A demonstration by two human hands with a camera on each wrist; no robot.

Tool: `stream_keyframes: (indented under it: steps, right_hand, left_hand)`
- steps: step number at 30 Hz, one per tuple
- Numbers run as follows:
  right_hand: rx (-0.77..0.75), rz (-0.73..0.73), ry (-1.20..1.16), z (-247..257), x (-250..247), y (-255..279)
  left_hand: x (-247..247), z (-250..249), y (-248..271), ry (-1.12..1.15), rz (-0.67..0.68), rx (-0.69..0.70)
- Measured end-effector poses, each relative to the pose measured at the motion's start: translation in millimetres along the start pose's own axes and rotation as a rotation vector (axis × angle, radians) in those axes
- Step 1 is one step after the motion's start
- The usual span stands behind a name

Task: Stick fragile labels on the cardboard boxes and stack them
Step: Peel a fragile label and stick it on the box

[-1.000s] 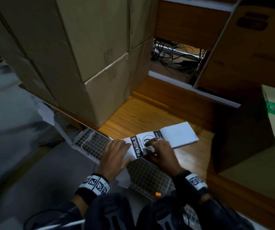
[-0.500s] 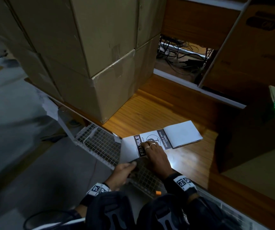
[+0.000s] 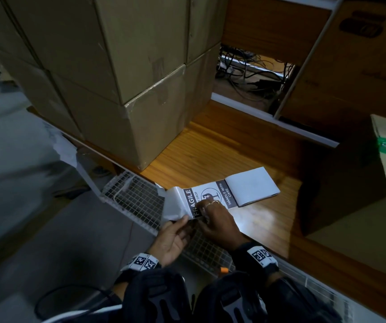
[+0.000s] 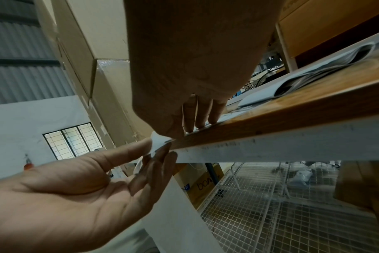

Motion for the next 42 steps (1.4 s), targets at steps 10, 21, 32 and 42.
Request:
stream_keyframes:
  steps: [10, 21, 32, 42]
  right_hand:
    - [-0.016, -0.014, -0.086, -5.2, -1.6, 0.8]
    - [-0.035, -0.067, -0.090, -6.0, -5.0, -1.5]
    - [0.251, -0.142, -0.316, -15.4, -22.6, -3.8]
    - [0.814, -0.359, -0.771, -76.3, -48.3, -7.8]
  left_hand:
    - [-0.1, -2.3, -1.9, 0.002, -0.012, 0.041]
    - [7.9, -3.0, 1.9, -0.068, 0.076, 0.035]
    - [-7.3, -4.2, -1.1, -0.063, 0.009, 0.041]
    - [-23.0, -7.6, -7.5, -0.043, -0.097, 0.003]
Point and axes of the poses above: each hand's wrist, its own y-axis away from the middle knuckle, its own x-axis out of the palm, z = x × y, the point moved 3 cm from there along -y, towards the middle knuckle, and after that the axes turned 11 degrees about y, right-handed, at the moved point
